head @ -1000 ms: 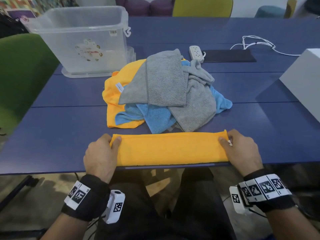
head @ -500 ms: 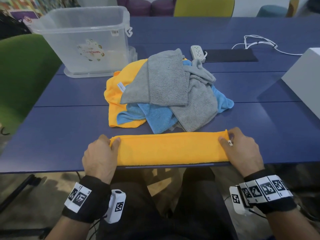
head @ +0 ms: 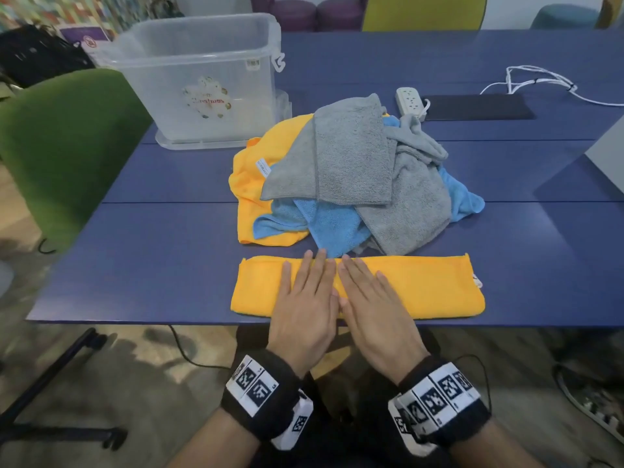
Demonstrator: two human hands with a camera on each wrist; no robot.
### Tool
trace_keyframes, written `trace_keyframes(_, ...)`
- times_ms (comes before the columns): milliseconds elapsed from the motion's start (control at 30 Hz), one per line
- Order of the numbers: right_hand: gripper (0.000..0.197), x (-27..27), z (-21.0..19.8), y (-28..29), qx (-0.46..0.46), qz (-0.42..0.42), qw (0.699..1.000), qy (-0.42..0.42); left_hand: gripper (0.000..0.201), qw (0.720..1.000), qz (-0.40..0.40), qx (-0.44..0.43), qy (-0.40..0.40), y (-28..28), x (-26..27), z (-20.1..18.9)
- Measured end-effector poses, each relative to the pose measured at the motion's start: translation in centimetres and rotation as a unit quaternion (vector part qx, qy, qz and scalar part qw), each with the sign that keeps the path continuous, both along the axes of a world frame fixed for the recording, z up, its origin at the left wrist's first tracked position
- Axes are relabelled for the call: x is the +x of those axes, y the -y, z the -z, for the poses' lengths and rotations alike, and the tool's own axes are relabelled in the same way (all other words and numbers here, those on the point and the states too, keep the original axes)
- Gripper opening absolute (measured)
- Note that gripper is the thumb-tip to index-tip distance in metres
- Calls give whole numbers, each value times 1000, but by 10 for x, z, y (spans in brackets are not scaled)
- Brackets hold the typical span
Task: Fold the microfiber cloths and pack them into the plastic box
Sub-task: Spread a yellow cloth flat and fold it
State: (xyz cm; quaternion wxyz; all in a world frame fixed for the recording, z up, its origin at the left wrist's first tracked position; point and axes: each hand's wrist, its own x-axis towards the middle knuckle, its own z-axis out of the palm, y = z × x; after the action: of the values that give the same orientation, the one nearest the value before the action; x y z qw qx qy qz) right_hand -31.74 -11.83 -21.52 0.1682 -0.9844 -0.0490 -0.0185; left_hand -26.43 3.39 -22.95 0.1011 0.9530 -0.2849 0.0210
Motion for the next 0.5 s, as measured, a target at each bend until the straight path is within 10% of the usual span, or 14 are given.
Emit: trace_keyframes(500, 67, -33, 9, 106, -21, 216, 976, -14, 71, 986, -158, -39, -46, -81, 23, -2)
